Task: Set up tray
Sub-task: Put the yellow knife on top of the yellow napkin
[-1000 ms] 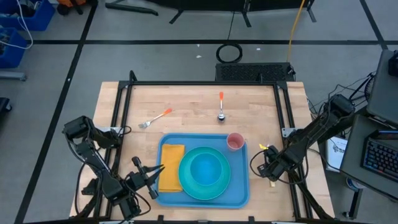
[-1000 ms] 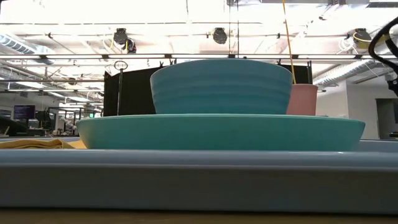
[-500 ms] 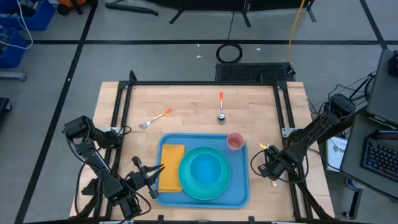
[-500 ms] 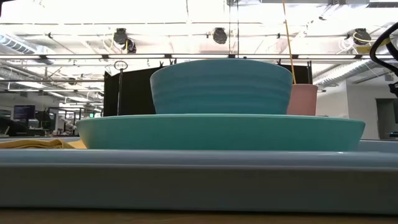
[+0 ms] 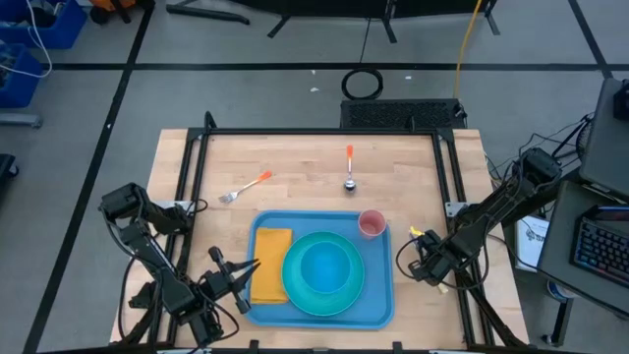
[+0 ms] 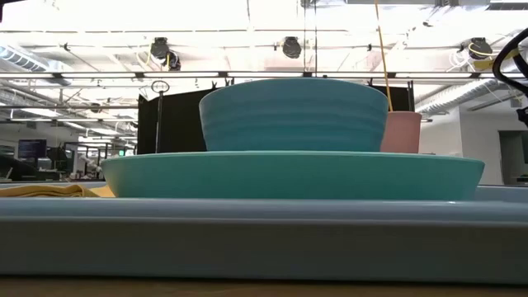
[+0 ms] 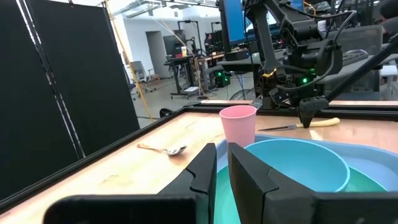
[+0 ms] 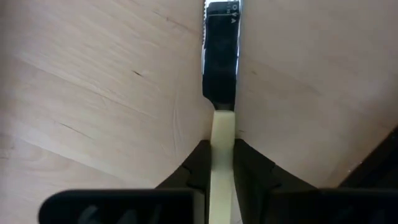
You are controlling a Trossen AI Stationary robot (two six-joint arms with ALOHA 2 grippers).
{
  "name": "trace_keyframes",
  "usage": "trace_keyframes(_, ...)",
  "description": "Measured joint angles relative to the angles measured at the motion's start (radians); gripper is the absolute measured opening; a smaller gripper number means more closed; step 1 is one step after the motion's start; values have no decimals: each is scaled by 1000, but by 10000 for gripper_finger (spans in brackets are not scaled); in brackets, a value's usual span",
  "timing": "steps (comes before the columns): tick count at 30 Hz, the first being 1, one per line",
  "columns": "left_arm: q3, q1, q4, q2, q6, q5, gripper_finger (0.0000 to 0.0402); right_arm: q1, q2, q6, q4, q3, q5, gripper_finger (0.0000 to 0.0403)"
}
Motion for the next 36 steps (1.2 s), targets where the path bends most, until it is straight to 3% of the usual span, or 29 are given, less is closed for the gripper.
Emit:
trace_keyframes(22, 0, 26, -8, 0, 16, 1, 47, 1, -41, -12, 2, 45, 53, 32)
trace_keyframes(36, 0, 24, -4, 0, 14, 1, 47, 8, -104, -45, 3, 164, 195, 32)
